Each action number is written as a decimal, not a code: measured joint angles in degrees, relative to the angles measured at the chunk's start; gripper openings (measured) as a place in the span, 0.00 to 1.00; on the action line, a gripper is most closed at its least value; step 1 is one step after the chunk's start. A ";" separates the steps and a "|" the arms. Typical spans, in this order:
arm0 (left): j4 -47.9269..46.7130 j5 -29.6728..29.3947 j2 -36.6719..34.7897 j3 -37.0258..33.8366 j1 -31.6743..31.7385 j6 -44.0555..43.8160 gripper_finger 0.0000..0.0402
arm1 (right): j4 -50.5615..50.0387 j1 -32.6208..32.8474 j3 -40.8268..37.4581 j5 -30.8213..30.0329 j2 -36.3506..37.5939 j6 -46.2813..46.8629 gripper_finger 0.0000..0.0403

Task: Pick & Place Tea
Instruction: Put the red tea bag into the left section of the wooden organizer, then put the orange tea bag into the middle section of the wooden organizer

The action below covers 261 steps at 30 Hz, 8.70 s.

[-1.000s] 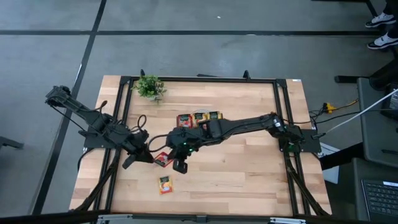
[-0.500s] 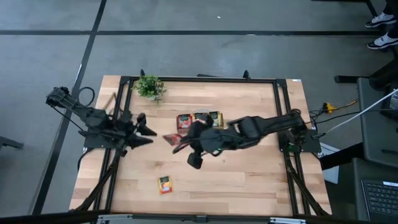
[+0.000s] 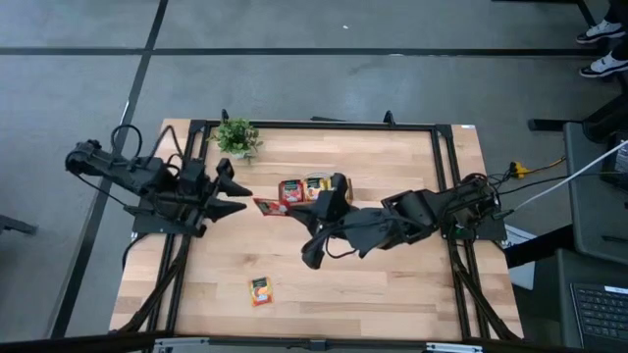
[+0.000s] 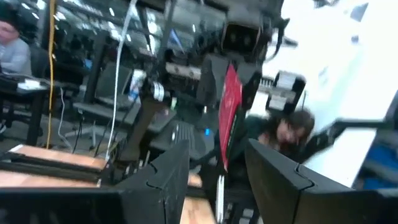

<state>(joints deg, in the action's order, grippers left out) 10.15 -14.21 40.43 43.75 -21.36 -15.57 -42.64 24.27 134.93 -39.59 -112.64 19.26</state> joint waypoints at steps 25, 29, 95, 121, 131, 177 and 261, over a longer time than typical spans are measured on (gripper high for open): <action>-7.78 11.38 10.53 12.46 4.72 4.83 0.09 | 2.62 -0.02 -0.02 -0.26 0.00 -1.90 0.03; -7.76 10.84 10.53 12.46 4.72 5.66 0.01 | 2.66 -0.02 -0.02 -0.38 0.00 -1.80 0.15; -78.67 32.79 61.06 42.21 47.94 40.85 0.00 | -11.39 3.78 -1.25 -0.85 8.68 9.07 0.46; -75.63 29.02 62.33 42.21 44.58 42.52 0.14 | -12.08 3.78 -1.25 -0.83 8.68 9.24 0.46; -76.09 37.66 59.95 41.95 43.66 33.85 0.18 | -13.90 3.77 -1.25 -0.83 8.68 9.21 0.46; -40.45 10.08 34.30 22.59 -9.82 -12.85 0.18 | -19.89 6.03 -1.25 14.21 -5.23 21.23 0.46; -34.60 -2.65 21.18 -8.07 -32.66 -44.34 0.17 | 10.70 -0.90 -1.18 40.58 -39.76 20.99 0.00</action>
<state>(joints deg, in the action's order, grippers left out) -24.45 -16.86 61.60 35.68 -54.02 -59.91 -31.94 23.37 133.75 0.98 -152.40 40.25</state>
